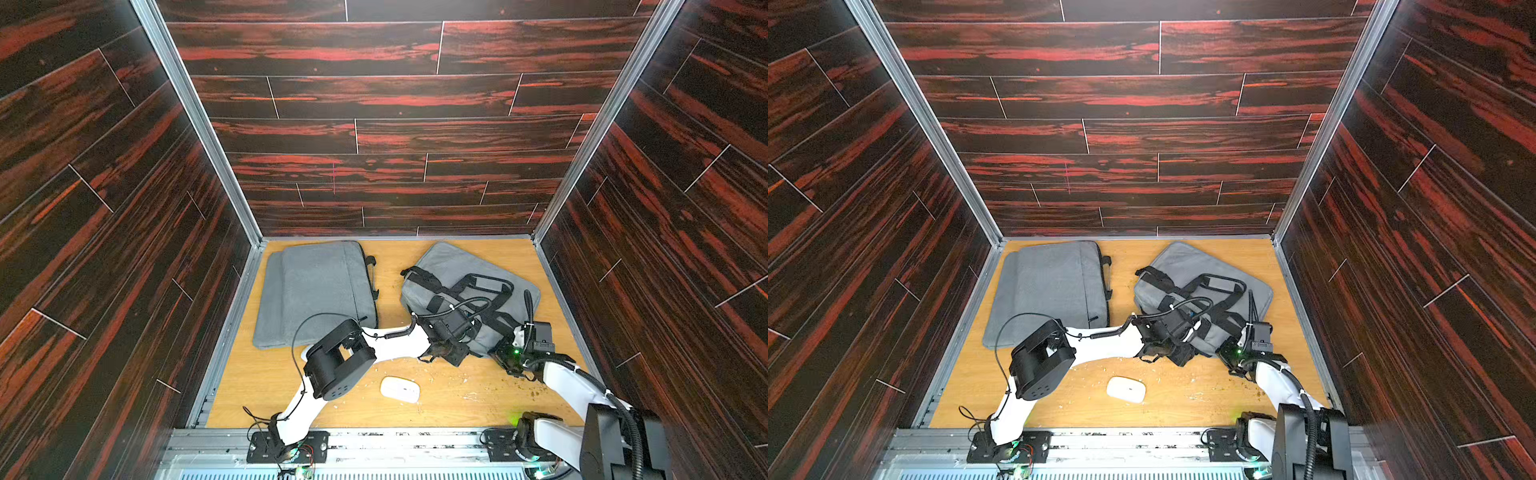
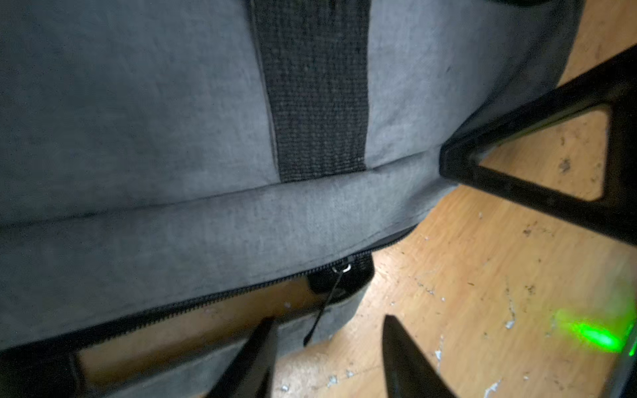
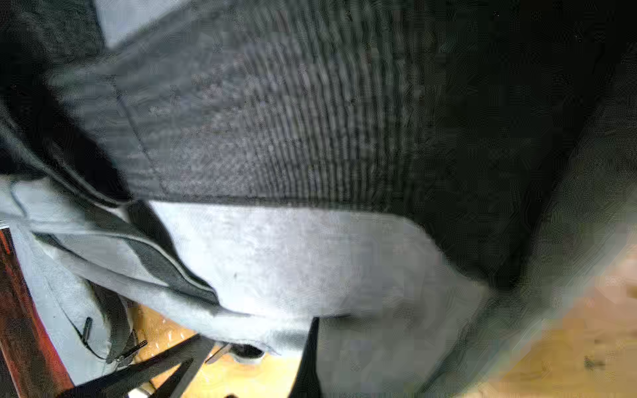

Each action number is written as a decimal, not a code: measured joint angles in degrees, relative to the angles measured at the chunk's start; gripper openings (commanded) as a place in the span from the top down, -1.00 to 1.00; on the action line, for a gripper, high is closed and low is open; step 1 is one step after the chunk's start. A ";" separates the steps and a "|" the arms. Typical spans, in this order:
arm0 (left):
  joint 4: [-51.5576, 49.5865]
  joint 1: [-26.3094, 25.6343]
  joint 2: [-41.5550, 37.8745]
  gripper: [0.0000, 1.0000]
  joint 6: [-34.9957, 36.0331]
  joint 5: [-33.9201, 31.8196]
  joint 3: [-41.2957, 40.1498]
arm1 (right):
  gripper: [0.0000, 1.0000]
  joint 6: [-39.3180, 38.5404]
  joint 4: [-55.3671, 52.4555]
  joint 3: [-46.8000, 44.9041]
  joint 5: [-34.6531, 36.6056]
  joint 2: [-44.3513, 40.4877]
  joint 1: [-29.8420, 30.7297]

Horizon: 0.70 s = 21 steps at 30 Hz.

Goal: Put the mouse into the laptop bag
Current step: Zip the zipper on the zippered laptop bag.

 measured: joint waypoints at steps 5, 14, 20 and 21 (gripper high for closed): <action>-0.02 0.00 0.87 0.54 -0.46 0.20 0.39 | 0.91 0.00 0.59 0.00 -0.20 0.55 0.00; 0.33 0.00 1.46 1.00 -0.98 -0.22 0.74 | 0.96 -0.57 1.60 0.00 -1.42 1.92 -1.51; 4.20 1.01 -0.90 1.00 -1.01 -1.81 -4.20 | 1.00 -3.91 0.59 0.02 -7.28 2.64 -11.52; 4.70 1.84 -1.66 1.00 -1.07 -2.05 -5.53 | 1.00 -4.46 0.04 0.15 -7.85 2.64 -13.22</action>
